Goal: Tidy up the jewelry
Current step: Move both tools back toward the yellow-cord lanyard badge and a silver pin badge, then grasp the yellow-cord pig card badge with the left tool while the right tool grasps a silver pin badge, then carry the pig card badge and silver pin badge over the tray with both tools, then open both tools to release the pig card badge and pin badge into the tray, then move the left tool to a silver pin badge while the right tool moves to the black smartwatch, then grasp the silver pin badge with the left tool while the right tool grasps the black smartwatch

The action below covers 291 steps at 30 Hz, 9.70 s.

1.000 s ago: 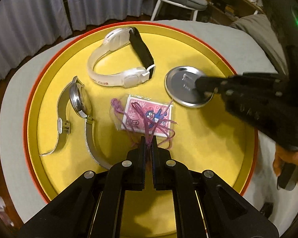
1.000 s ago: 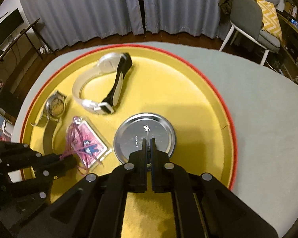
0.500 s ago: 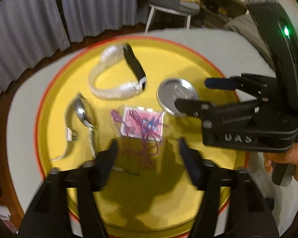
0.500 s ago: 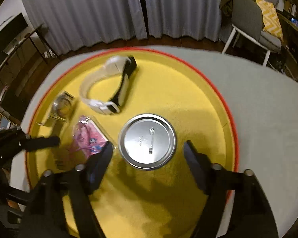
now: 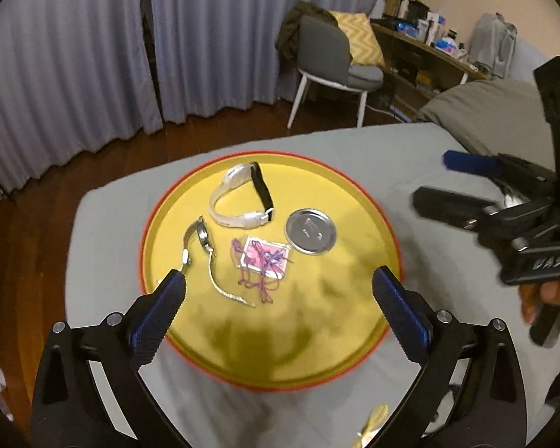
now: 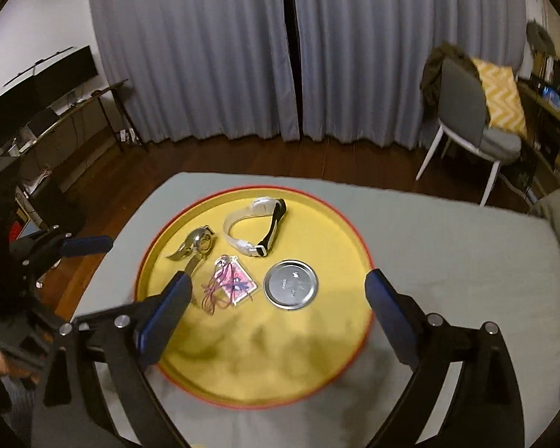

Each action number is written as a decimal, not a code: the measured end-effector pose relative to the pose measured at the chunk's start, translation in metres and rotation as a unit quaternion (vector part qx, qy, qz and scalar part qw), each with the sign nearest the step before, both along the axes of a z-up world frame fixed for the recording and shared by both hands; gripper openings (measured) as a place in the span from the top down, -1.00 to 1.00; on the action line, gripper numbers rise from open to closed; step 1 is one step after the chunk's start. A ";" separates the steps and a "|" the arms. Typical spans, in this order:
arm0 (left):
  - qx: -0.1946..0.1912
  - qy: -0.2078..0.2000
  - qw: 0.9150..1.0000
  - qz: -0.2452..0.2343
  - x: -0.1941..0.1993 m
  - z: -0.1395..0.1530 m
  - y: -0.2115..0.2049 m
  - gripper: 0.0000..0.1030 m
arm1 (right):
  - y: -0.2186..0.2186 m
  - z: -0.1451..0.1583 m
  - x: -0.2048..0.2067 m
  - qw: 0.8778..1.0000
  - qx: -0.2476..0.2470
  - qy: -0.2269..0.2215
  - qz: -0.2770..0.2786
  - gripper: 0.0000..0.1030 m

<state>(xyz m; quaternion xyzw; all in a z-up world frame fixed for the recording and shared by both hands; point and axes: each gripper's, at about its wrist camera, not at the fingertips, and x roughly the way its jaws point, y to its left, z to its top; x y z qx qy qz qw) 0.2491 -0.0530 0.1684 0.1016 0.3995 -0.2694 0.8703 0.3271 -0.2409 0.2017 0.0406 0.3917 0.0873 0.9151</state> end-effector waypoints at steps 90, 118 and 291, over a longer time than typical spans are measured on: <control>0.074 0.016 0.993 -0.093 -0.215 -0.168 -0.013 0.10 | -0.079 -0.178 -0.226 0.986 -0.046 0.138 -0.078 -0.35; 0.036 -0.013 0.997 -0.074 -0.209 -0.117 0.002 0.12 | -0.072 -0.139 -0.217 0.992 -0.039 0.099 -0.074 -0.35; 0.083 0.034 0.969 -0.229 -0.316 -0.184 -0.068 -0.85 | 0.010 -0.169 -0.231 0.986 -0.072 0.146 0.022 -0.01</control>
